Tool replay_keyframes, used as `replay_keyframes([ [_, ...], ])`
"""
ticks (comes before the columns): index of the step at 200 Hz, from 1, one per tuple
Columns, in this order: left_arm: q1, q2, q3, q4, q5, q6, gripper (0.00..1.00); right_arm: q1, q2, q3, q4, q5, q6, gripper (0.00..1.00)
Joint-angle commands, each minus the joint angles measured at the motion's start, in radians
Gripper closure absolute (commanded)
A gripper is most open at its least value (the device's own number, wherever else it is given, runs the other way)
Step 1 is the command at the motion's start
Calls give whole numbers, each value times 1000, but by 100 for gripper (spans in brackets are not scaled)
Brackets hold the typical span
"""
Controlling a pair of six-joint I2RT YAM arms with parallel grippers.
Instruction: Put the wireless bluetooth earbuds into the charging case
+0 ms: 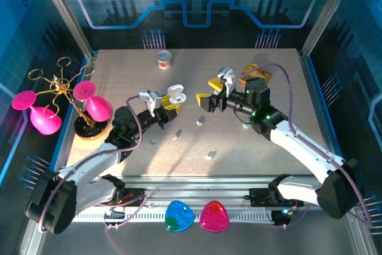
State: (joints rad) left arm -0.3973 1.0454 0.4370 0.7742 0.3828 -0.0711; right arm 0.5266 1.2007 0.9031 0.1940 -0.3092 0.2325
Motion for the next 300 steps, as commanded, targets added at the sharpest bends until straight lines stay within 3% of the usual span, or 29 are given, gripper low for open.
replay_keyframes([
  [1,9,-66,24,-46,-162,62,74,-16,77,4,-111,205,102,22],
  [63,23,-201,44,-217,-386,101,74,79,403,146,-309,391,114,22],
  [117,89,-190,79,-269,-464,60,74,197,658,378,-547,601,86,41],
  [173,130,-149,124,-286,-479,64,74,268,799,554,-769,742,87,58],
  [229,149,-142,125,-283,-473,60,74,330,903,681,-950,866,158,62],
  [300,164,-136,131,-291,-463,50,74,361,962,722,-1011,891,210,65],
])
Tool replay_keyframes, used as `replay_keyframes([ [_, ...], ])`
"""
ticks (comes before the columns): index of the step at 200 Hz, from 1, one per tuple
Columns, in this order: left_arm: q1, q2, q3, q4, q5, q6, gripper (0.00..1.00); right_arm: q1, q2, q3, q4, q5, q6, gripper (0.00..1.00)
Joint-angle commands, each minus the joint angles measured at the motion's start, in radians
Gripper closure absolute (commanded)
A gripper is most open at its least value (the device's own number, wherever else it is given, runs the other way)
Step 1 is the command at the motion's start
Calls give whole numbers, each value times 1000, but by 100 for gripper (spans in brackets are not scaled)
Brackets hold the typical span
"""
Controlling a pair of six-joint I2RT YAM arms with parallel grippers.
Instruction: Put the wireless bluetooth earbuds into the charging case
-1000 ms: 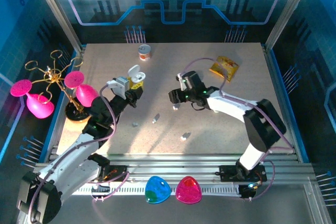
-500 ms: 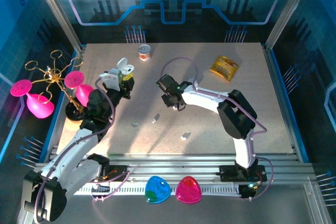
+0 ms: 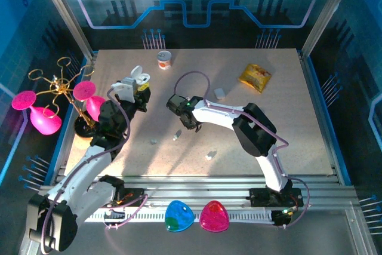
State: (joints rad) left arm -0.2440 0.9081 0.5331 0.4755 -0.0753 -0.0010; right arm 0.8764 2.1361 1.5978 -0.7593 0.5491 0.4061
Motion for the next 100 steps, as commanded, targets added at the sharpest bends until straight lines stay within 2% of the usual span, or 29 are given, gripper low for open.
replay_keyframes([
  [1,12,2,34,7,-5,-21,74,12,27,27,-57,32,37,65],
  [100,11,5,28,15,15,-31,74,15,69,57,-70,19,28,71],
])
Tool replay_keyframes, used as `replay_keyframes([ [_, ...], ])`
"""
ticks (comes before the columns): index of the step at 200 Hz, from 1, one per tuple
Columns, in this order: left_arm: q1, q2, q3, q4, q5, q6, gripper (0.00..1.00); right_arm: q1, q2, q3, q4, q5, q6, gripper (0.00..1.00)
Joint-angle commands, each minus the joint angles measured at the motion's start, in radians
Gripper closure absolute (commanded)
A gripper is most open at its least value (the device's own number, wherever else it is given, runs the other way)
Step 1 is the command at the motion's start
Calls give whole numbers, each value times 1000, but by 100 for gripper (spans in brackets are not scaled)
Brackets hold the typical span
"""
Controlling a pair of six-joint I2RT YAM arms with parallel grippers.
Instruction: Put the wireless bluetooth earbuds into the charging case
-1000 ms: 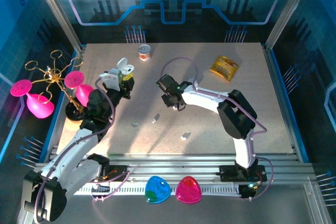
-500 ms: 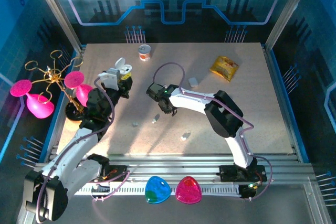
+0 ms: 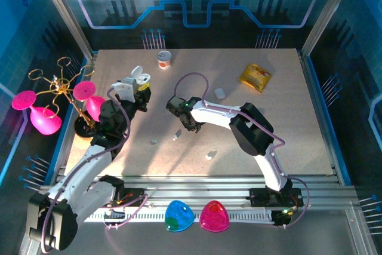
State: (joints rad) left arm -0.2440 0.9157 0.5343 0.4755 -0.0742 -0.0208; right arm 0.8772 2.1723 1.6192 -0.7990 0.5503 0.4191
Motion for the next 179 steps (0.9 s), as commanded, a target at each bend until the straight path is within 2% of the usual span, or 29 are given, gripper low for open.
replay_keyframes([
  [1,11,-3,27,15,14,-10,74,14,34,36,-31,17,14,71],
  [86,12,-5,24,23,26,-15,74,17,66,63,-52,35,-8,77],
  [179,12,-7,26,22,36,-14,74,-3,75,57,-72,31,-15,77],
])
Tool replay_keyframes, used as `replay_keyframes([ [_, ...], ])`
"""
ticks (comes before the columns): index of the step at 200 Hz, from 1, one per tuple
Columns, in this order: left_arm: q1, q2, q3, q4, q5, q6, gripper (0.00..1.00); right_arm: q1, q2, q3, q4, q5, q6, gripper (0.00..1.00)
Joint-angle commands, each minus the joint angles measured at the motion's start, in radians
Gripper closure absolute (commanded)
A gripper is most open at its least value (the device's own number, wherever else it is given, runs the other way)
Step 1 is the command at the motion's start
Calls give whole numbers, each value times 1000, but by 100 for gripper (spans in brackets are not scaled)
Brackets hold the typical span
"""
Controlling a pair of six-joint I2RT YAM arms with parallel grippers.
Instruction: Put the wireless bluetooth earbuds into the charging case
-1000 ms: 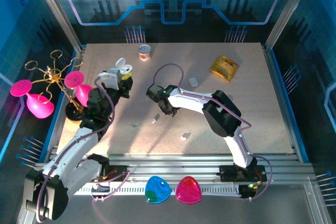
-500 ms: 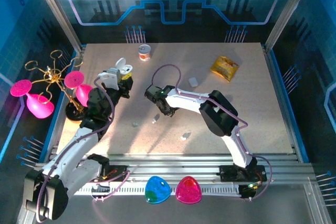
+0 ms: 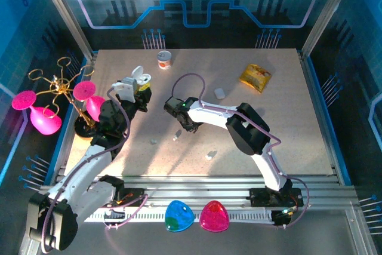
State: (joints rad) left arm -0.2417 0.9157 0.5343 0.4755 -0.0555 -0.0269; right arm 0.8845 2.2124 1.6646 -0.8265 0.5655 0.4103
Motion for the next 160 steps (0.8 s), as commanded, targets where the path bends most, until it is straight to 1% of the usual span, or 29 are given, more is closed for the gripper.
replay_keyframes([
  [1,10,-7,26,23,18,-8,74,-10,35,11,-45,15,-8,77],
  [31,10,-8,28,22,23,-10,74,-15,33,14,-43,2,-19,78],
  [54,10,-8,29,22,28,-11,74,-18,30,17,-44,-5,-21,85],
  [72,10,-11,29,20,31,-11,74,-16,9,23,-66,-7,-22,85],
  [87,10,-11,31,14,38,-11,74,-18,-37,3,-47,-21,-26,86],
  [122,10,3,35,11,75,-12,74,-58,-183,-106,70,-142,-12,85],
  [160,8,34,46,3,160,-17,74,-149,-361,-273,209,-306,48,85],
])
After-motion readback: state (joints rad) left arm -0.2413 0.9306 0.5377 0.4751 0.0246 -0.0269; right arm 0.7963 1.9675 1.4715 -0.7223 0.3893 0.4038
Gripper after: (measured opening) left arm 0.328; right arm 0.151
